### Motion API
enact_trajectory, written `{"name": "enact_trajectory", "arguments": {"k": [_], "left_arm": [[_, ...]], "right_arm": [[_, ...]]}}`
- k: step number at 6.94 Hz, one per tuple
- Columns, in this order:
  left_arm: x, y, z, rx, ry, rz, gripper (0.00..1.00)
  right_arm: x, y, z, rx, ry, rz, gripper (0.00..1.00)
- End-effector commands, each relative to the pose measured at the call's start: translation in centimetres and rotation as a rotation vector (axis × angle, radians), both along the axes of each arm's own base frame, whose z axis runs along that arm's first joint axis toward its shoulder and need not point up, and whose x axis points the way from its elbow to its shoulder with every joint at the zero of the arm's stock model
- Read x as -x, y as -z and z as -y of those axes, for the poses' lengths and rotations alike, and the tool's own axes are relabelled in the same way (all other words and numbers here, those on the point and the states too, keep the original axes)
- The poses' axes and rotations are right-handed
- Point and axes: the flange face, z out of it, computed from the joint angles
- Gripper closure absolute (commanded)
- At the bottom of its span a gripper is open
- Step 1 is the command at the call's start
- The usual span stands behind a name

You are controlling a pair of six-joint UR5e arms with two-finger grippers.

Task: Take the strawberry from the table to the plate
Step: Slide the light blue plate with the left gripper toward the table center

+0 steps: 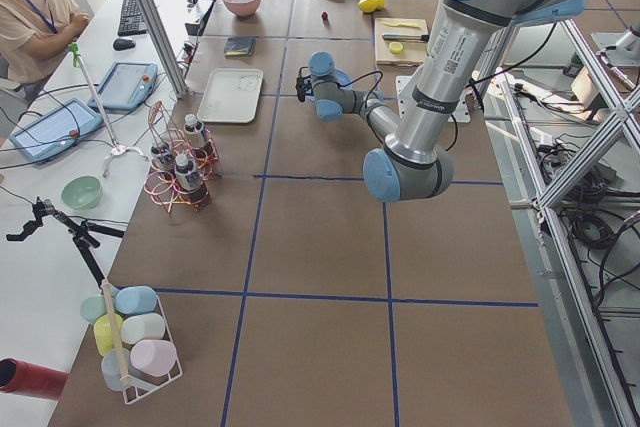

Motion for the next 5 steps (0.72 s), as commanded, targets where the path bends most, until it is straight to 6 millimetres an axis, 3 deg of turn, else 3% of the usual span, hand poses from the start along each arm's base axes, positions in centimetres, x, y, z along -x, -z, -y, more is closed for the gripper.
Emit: {"name": "enact_trajectory", "arguments": {"k": [1,2,3,4,5], "left_arm": [[-0.5,-0.5,-0.1,0.003,-0.003,0.009,1.00],[-0.5,-0.5,-0.1,0.002,-0.003,0.008,1.00],[-0.5,-0.5,-0.1,0.003,-0.004,0.005,0.59],[-0.2,0.3,-0.1,-0.012,-0.001,-0.025,0.32],[0.3,0.8,-0.2,-0.029,0.002,-0.064,0.28]], "right_arm": [[1.0,0.2,0.1,-0.007,0.023,0.001,0.00],[1.0,0.3,0.1,-0.007,0.022,0.001,0.00],[1.9,0.4,0.1,-0.009,0.042,0.002,0.00],[3.7,1.0,0.1,0.019,0.040,0.026,0.00],[6.9,2.2,0.0,0.073,0.000,0.043,0.00]]}}
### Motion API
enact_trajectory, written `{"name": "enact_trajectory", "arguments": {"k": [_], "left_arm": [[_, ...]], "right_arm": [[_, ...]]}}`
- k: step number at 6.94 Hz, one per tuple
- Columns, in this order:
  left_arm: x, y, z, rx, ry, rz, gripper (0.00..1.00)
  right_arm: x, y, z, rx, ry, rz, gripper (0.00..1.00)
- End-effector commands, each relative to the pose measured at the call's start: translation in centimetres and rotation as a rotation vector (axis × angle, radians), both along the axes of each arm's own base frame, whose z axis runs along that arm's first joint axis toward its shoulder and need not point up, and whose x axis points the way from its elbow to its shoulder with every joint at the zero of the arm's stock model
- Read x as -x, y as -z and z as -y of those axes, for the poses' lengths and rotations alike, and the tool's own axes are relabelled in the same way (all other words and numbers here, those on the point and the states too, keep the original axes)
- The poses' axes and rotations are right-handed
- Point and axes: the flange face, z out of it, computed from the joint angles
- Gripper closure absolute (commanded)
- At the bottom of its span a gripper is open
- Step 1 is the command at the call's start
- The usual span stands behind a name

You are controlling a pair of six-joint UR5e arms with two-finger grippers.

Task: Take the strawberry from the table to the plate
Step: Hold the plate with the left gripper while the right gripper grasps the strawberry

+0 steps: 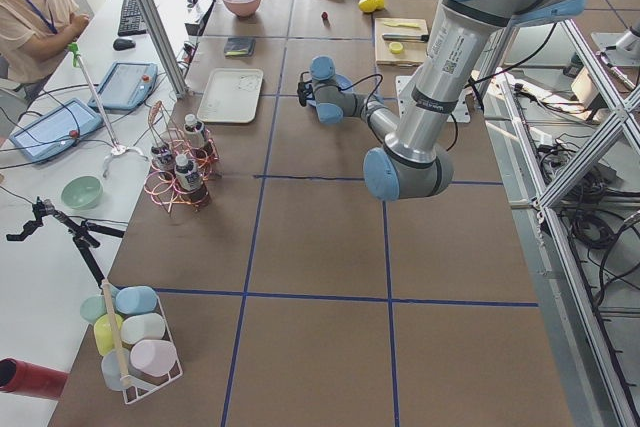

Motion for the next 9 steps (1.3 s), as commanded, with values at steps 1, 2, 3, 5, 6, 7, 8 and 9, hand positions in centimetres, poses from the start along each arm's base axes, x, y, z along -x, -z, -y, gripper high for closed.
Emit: {"name": "enact_trajectory", "arguments": {"k": [1,2,3,5,6,7,8,9], "left_arm": [[1.2,1.3,0.2,-0.024,0.013,-0.057,0.28],[1.9,1.8,0.5,-0.030,0.022,-0.066,0.27],[2.4,2.3,0.8,-0.034,0.030,-0.075,0.27],[2.4,2.2,0.7,-0.032,0.029,-0.073,0.27],[2.4,2.2,0.7,-0.031,0.029,-0.070,0.27],[2.4,2.1,0.7,-0.030,0.029,-0.069,0.26],[2.4,2.1,0.8,-0.031,0.030,-0.068,0.24],[2.4,2.1,0.8,-0.031,0.030,-0.068,0.23]], "right_arm": [[7.2,2.4,-0.6,0.088,-0.104,0.001,0.00],[11.4,2.7,-1.9,0.093,-0.189,-0.027,0.00],[15.6,2.3,-3.2,0.122,-0.244,-0.034,0.00],[19.6,0.5,-3.6,0.124,-0.309,-0.113,0.01],[19.6,-0.3,-3.4,0.132,-0.313,-0.126,0.04],[19.3,-1.0,-3.5,0.139,-0.315,-0.135,0.04],[19.6,-1.6,-3.2,0.142,-0.321,-0.149,0.08],[19.6,-1.7,-3.1,0.140,-0.326,-0.153,0.15]]}}
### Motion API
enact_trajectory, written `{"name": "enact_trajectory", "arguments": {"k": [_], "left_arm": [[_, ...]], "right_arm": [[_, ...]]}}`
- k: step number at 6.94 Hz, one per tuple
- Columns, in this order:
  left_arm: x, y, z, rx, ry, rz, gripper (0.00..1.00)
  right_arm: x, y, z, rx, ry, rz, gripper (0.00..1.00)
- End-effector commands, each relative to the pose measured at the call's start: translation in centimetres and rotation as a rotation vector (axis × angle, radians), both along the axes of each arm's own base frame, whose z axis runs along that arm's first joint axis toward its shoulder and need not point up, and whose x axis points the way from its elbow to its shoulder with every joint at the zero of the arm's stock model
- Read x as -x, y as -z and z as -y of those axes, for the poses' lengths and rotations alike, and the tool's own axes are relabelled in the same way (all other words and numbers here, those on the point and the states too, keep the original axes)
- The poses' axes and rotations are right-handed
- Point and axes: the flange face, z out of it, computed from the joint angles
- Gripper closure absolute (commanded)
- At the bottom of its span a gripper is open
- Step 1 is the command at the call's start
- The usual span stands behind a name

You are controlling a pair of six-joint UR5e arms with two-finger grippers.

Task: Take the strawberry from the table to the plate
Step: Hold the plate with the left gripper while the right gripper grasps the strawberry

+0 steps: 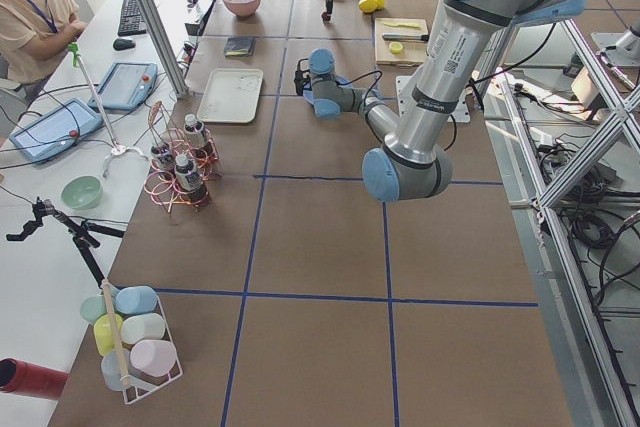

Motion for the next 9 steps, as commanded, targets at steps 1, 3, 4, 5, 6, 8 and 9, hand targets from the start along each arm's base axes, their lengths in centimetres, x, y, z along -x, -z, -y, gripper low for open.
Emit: {"name": "enact_trajectory", "arguments": {"k": [1,3,4,5,6,8,9], "left_arm": [[0.03,0.06,-0.01,-0.001,0.001,-0.001,0.23],[0.05,-0.04,-0.02,0.000,0.001,0.000,0.23],[0.03,-0.22,-0.01,0.002,0.001,0.003,0.23],[0.06,-0.15,-0.03,0.001,0.001,0.002,0.23],[0.07,-0.25,-0.04,0.002,0.001,0.003,0.23],[0.17,-0.32,-0.08,0.001,0.002,0.003,0.23],[0.17,-0.32,-0.08,0.001,0.002,0.003,0.23]], "right_arm": [[0.02,-0.41,0.18,0.001,-0.007,-0.009,0.23],[-0.03,-0.13,0.27,-0.009,-0.013,-0.011,0.30],[-0.12,-0.20,0.43,-0.019,-0.026,-0.023,0.30],[-0.29,-0.16,0.58,-0.026,-0.033,-0.028,0.30],[-0.30,-0.06,0.59,-0.028,-0.035,-0.026,0.30],[-0.58,-0.34,0.57,-0.036,-0.049,-0.042,0.44],[-0.73,-0.40,0.50,-0.038,-0.047,-0.044,0.82]]}}
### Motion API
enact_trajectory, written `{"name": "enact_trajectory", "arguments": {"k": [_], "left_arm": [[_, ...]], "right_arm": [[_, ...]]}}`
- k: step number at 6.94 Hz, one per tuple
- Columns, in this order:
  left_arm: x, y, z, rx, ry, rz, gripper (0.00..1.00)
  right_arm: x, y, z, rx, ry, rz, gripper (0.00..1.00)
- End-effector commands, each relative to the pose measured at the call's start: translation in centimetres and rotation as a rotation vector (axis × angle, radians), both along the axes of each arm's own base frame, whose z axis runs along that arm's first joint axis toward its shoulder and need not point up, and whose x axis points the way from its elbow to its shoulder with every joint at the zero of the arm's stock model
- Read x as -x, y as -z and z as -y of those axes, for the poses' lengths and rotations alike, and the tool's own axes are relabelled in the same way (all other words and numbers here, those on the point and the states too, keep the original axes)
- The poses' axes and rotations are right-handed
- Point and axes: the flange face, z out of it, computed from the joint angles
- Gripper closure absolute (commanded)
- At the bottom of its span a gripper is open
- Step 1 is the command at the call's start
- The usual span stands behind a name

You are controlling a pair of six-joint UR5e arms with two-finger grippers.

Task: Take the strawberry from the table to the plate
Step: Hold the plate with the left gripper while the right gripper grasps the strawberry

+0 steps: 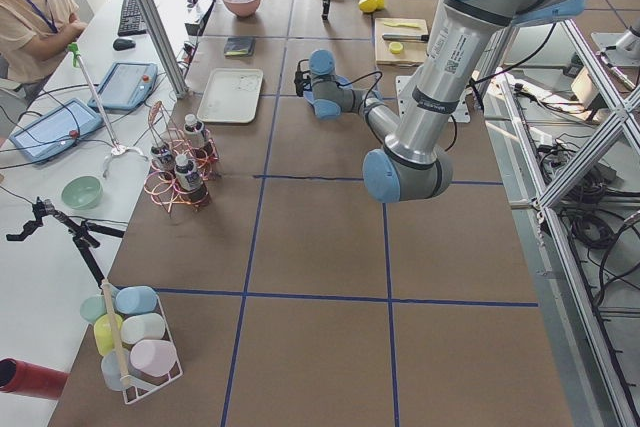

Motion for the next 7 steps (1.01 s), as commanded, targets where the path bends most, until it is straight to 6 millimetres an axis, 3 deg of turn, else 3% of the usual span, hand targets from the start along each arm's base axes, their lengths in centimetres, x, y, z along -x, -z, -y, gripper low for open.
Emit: {"name": "enact_trajectory", "arguments": {"k": [1,2,3,4,5,6,7], "left_arm": [[0.0,-0.2,0.0,0.002,0.000,0.003,0.23],[0.0,-0.2,0.0,0.000,0.000,0.003,0.23],[0.0,-0.1,0.0,-0.001,0.000,0.002,0.23],[0.4,0.4,-0.1,-0.006,0.002,-0.009,0.23],[1.3,1.1,-0.1,-0.016,0.011,-0.024,0.23],[3.6,0.6,-1.1,-0.024,0.015,-0.036,0.23],[6.9,0.2,-1.6,-0.030,0.029,-0.049,0.23]], "right_arm": [[-0.2,0.2,-0.2,-0.002,0.008,0.005,1.00],[-0.2,2.0,-0.3,-0.014,0.008,0.029,1.00],[0.2,5.5,-0.3,0.008,-0.010,0.066,1.00],[1.3,11.1,0.4,0.072,-0.079,0.119,1.00],[3.4,16.2,0.6,0.117,-0.085,0.183,1.00],[6.8,21.0,0.9,0.170,-0.107,0.268,1.00],[11.4,25.9,0.3,0.234,-0.119,0.342,1.00]]}}
